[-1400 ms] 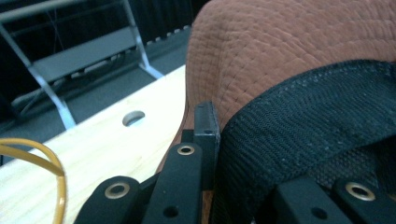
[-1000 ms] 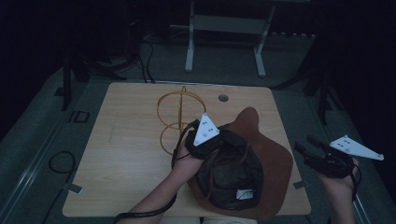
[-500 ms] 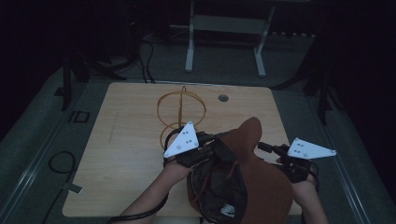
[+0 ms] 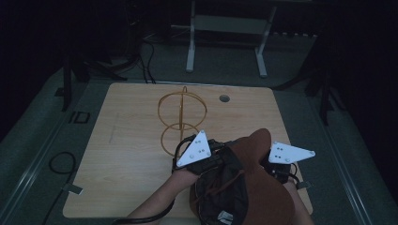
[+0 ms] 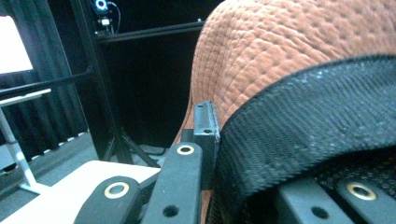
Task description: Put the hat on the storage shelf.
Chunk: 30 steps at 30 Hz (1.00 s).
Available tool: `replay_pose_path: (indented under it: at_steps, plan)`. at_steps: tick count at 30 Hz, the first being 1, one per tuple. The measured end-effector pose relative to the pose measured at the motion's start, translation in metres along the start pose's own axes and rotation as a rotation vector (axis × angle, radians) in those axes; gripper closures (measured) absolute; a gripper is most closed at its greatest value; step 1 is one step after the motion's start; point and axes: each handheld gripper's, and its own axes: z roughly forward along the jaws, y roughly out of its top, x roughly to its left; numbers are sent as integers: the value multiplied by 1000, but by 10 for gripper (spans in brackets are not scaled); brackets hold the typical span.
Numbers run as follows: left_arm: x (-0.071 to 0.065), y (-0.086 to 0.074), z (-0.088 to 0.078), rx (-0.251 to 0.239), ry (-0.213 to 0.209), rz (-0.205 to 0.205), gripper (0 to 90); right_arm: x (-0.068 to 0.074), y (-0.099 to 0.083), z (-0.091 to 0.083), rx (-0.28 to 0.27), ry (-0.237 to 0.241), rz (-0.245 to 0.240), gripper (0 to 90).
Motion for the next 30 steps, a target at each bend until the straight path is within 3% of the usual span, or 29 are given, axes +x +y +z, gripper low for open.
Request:
replay_pose_path:
  at_steps: [6,11,14,21,24,28,30]
  plan:
    - [-5,2,2,0,20,10,852,1,1,3,-15,13,4,603]
    - [-5,3,0,-8,-16,9,839,-2,2,-2,-18,26,2,834]
    - [-6,6,0,-2,-19,9,805,-2,1,-5,-19,32,-1,863]
    - [-3,14,-6,6,4,-10,583,-3,4,-14,-31,38,7,873]
    - [0,15,-12,13,16,-25,507,-5,7,-18,-40,27,8,875]
    - [1,14,-20,28,61,-15,446,-8,12,-21,-61,4,8,876]
    - [4,13,-26,26,70,-41,431,-11,14,-24,-73,-16,16,876]
